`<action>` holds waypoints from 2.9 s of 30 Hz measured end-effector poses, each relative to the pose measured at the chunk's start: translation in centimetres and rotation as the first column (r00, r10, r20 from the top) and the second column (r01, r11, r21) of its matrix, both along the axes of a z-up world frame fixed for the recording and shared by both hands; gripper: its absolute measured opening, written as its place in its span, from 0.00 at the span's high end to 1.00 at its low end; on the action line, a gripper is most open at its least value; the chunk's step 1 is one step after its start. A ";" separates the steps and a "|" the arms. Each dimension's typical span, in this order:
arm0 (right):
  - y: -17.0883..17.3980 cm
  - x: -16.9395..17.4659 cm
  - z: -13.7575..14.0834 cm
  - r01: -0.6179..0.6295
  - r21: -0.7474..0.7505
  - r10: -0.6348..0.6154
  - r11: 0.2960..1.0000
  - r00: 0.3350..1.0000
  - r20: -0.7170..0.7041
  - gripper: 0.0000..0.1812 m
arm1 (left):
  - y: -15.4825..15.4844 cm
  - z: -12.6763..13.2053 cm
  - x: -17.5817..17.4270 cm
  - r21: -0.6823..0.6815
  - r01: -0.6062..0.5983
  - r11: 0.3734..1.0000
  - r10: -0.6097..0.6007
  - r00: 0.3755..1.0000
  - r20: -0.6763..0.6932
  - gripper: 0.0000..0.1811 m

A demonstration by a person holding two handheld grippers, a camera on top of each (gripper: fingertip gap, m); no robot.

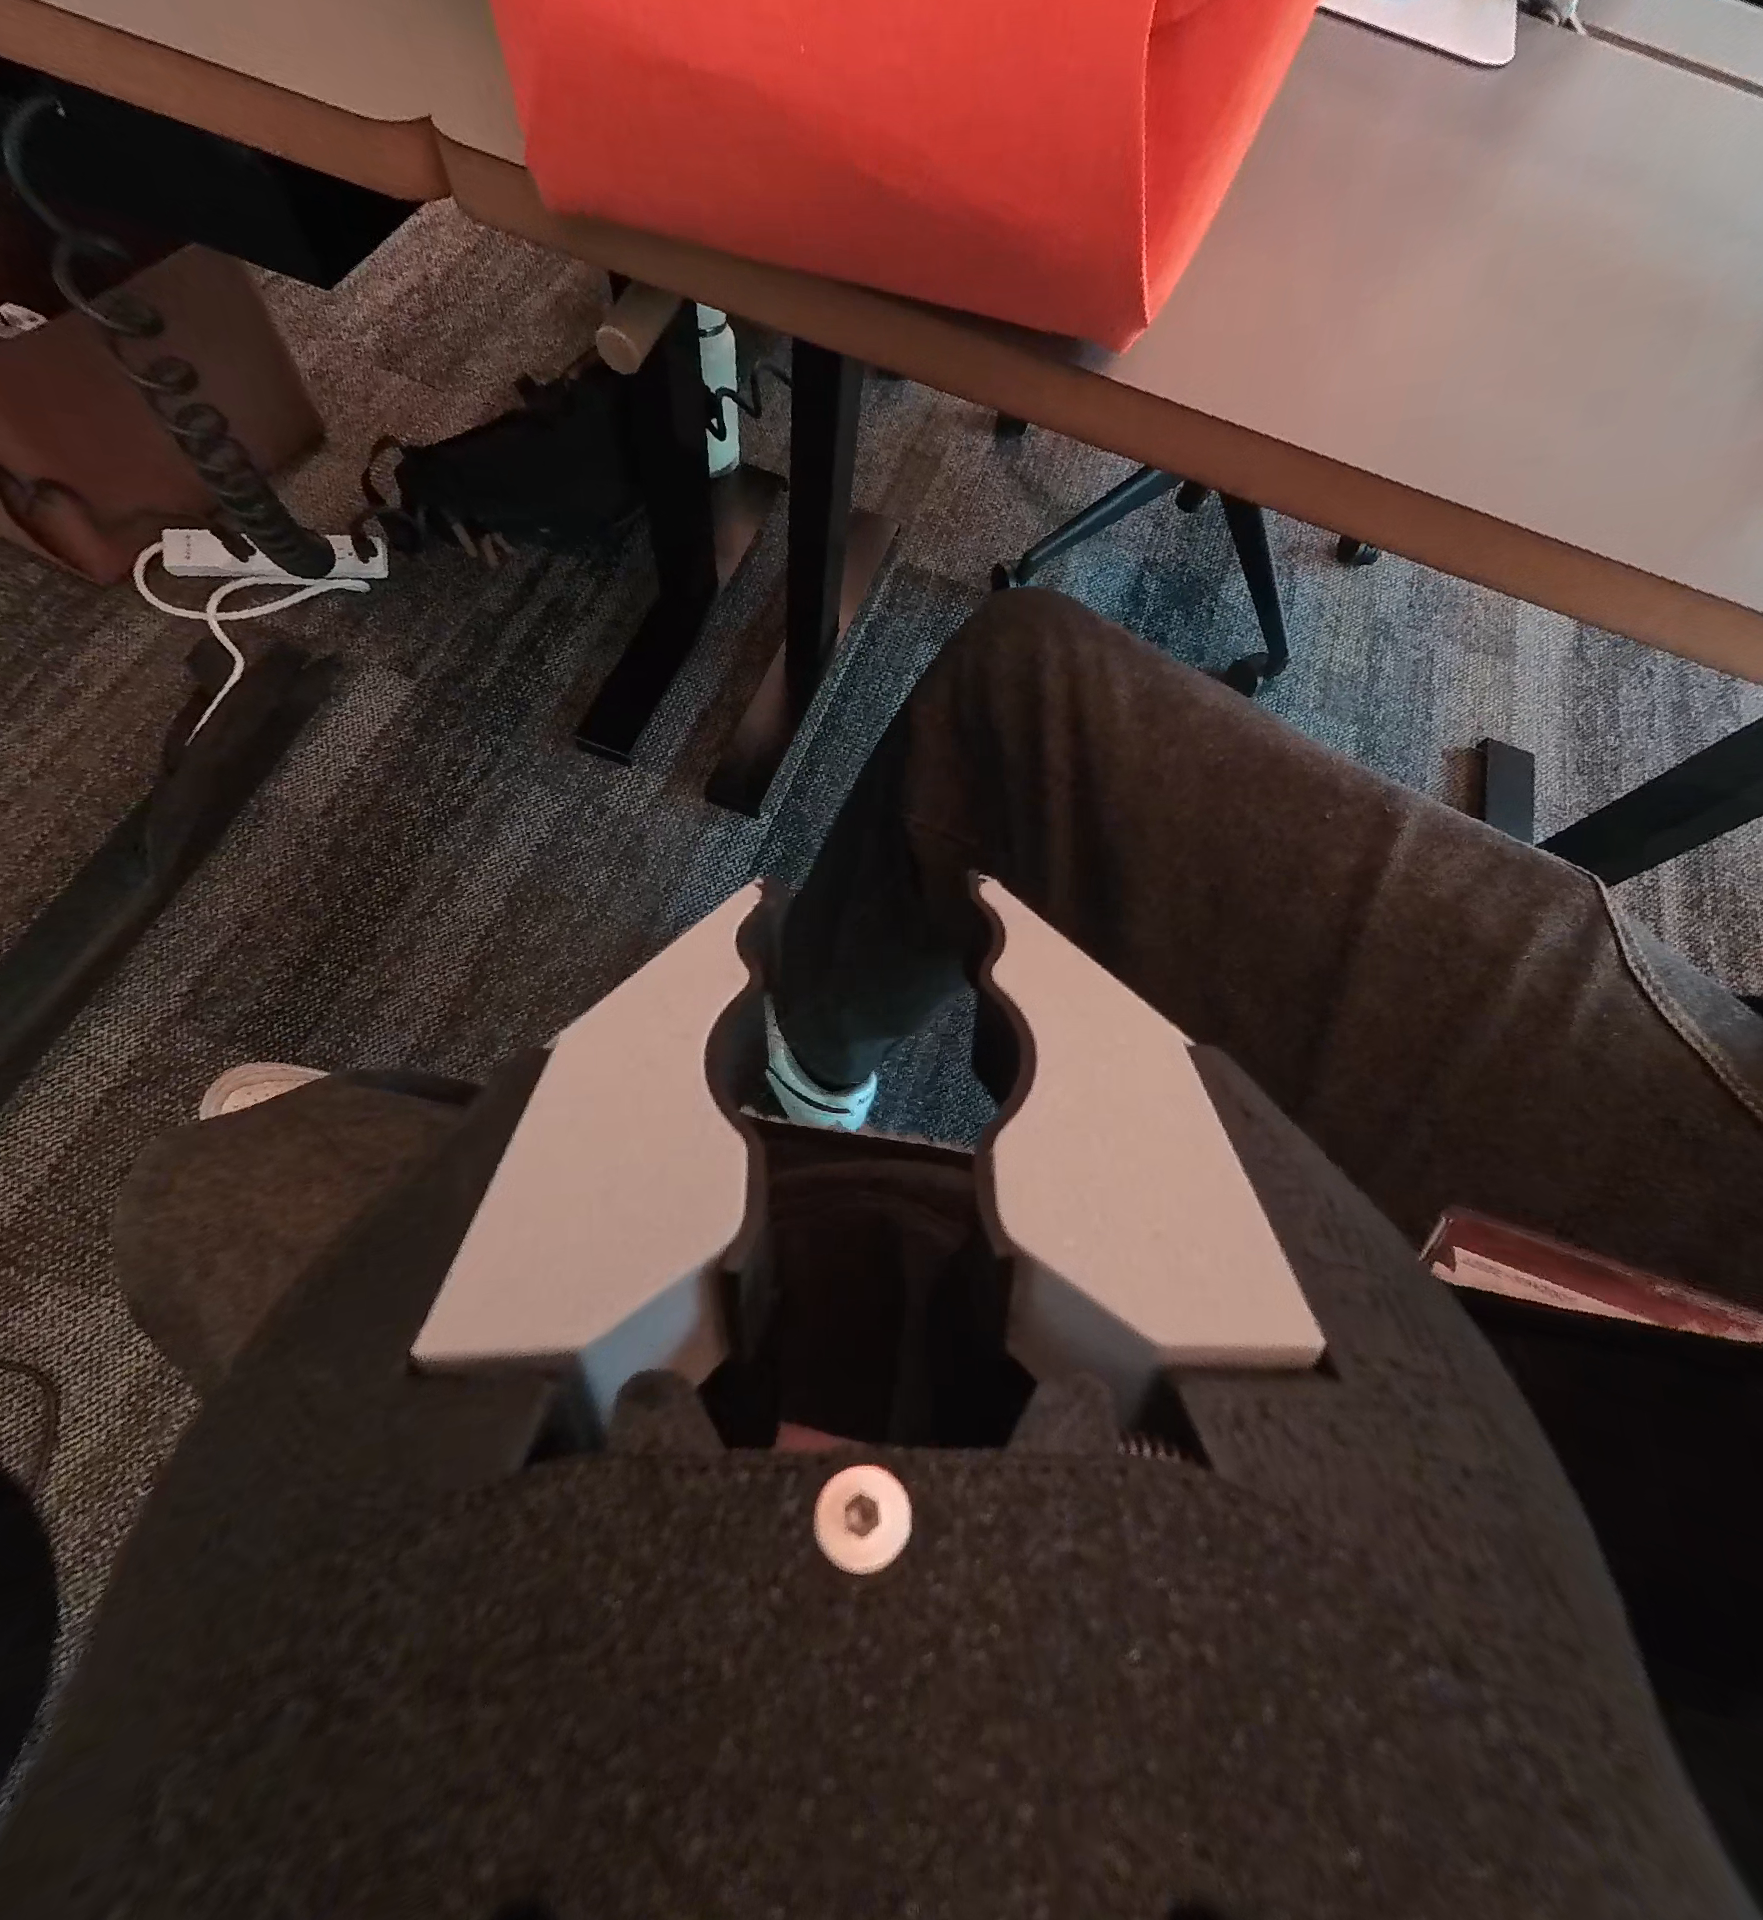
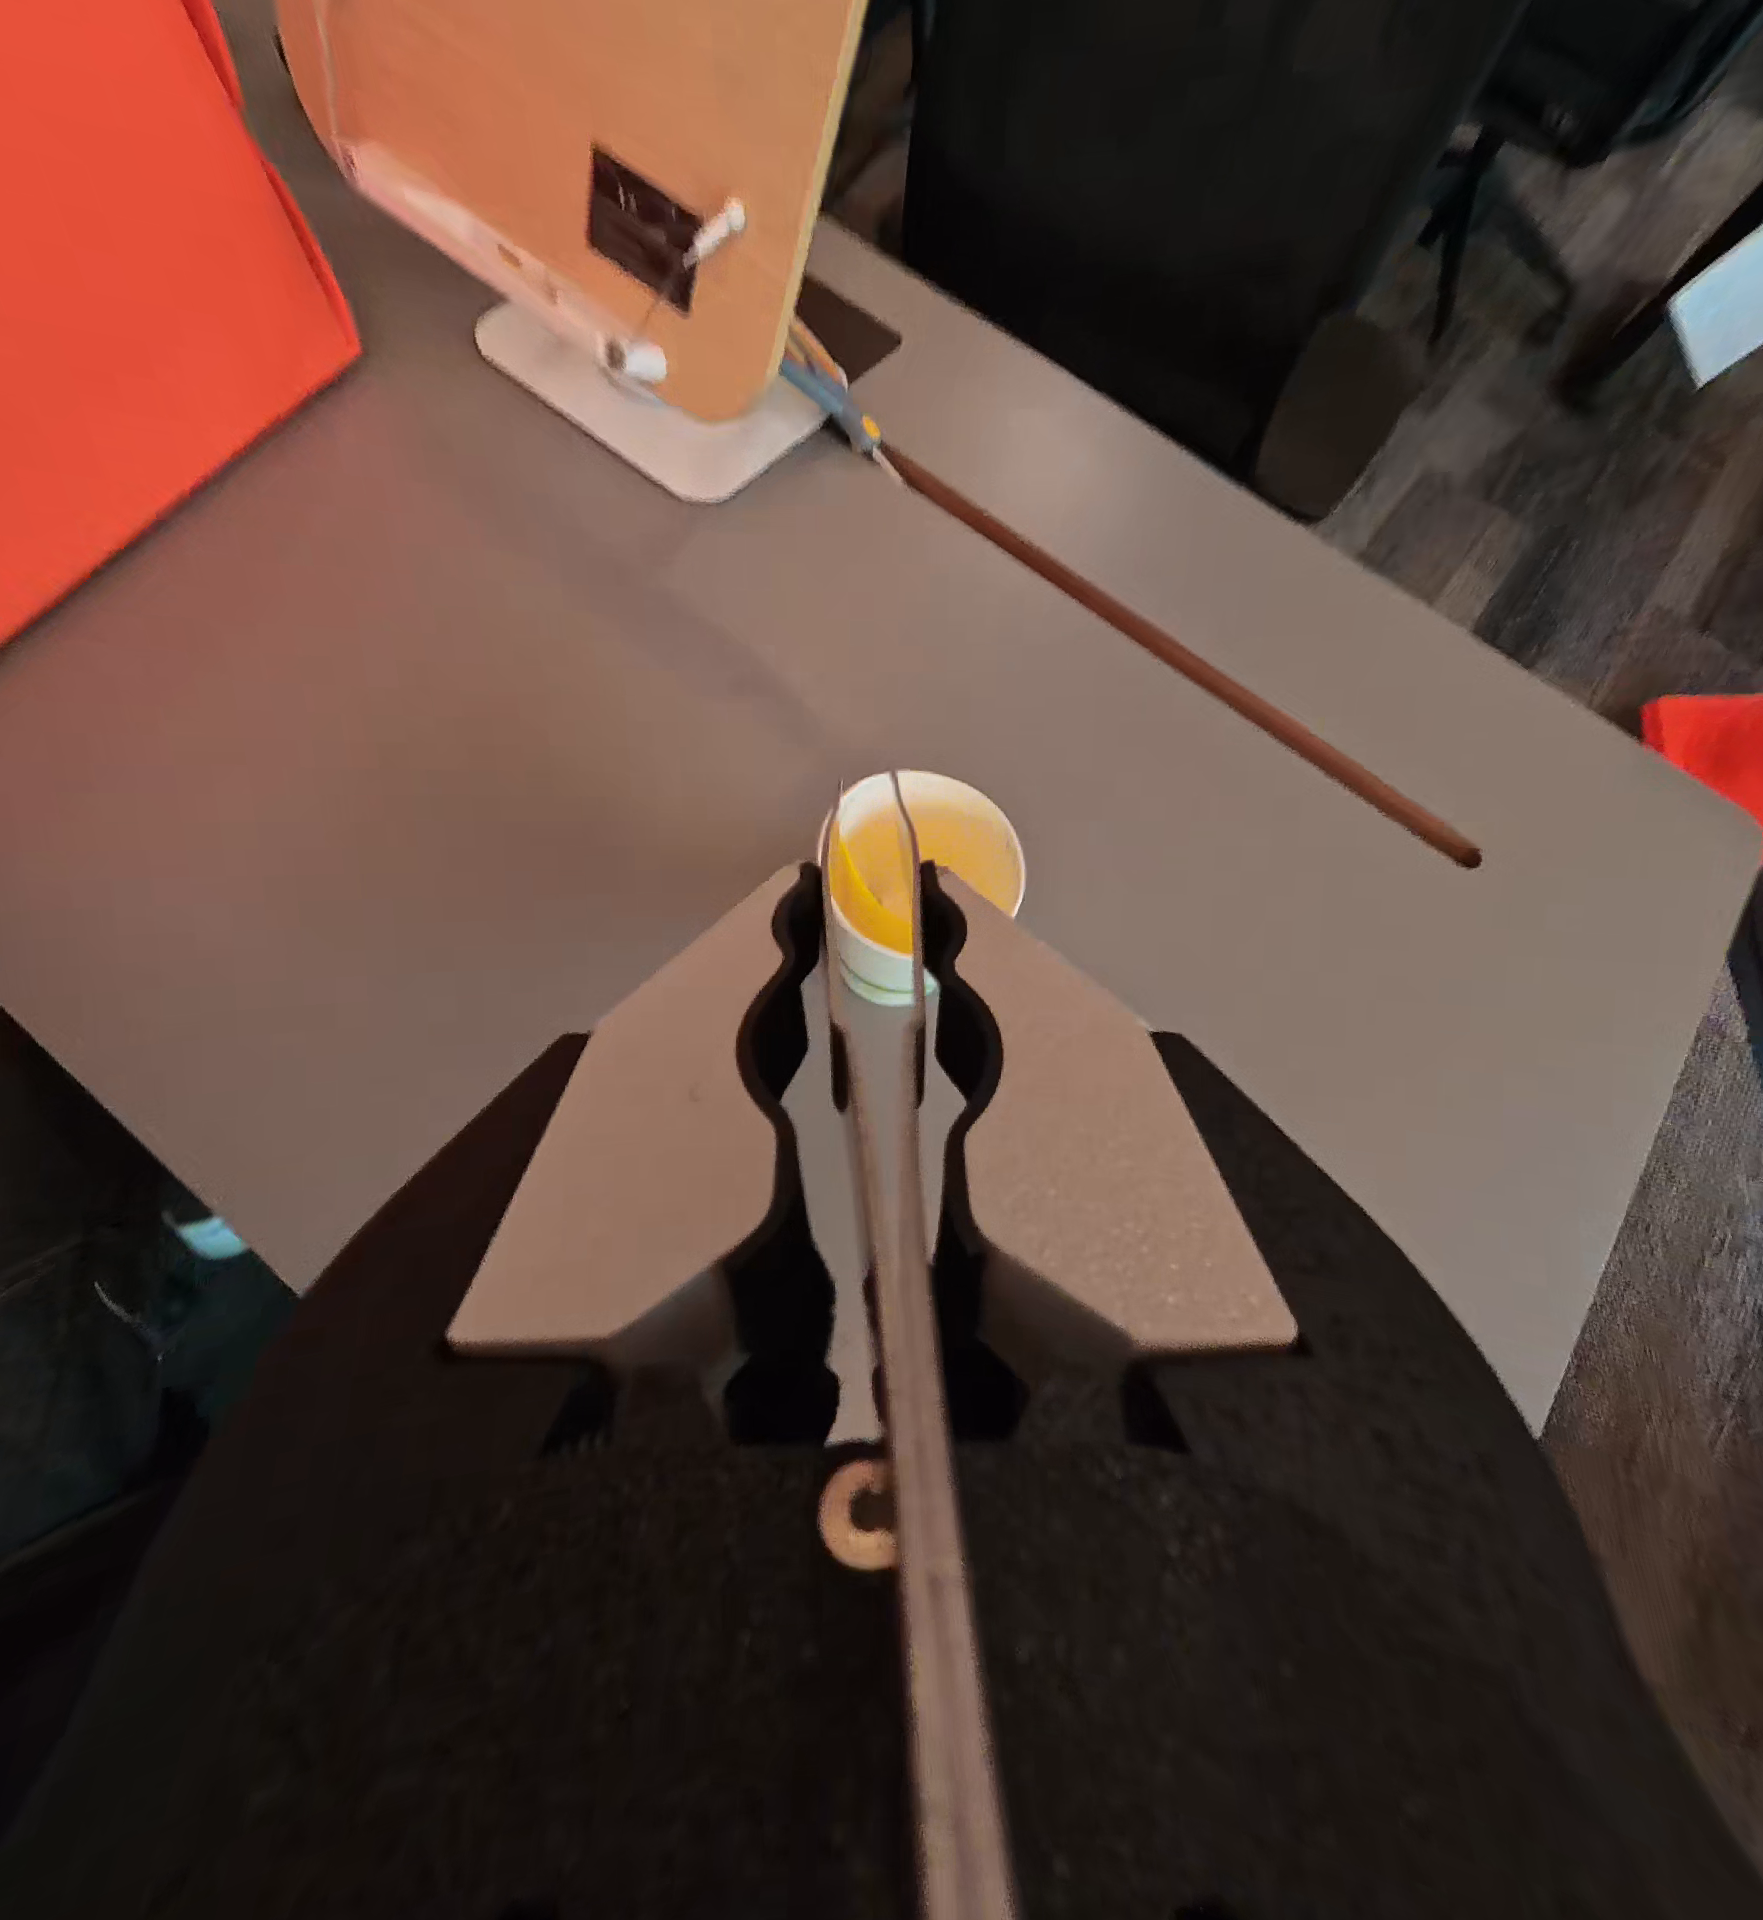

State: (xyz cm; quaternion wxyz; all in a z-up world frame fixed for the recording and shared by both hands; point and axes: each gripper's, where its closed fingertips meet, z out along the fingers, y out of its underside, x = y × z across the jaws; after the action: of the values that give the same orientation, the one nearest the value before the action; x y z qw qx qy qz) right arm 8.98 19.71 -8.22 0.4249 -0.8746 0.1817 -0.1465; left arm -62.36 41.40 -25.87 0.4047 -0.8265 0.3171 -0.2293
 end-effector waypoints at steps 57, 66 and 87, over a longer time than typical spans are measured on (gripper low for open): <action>58.0 -78.0 -0.8 -0.848 0.529 0.884 0.023 0.264 0.386 0.92 | 34.0 -1.1 -29.8 -0.009 -0.514 0.858 0.514 0.858 0.021 0.81; 67.2 -78.0 -0.4 -0.816 0.570 0.875 0.090 0.338 0.345 0.91 | 42.2 -0.7 -30.9 -0.014 -0.483 0.876 0.483 0.875 0.032 0.81; 86.2 -81.9 1.0 -0.840 0.501 0.836 0.207 0.418 0.355 0.91 | 56.9 3.7 -36.8 -0.012 -0.531 0.847 0.531 0.844 0.079 0.81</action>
State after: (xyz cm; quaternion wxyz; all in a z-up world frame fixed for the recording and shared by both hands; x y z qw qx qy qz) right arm -72.95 105.95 -7.21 0.6936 -0.6393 -0.2842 0.1718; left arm -99.20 98.31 -22.13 0.4689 -0.8700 0.0610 -0.1395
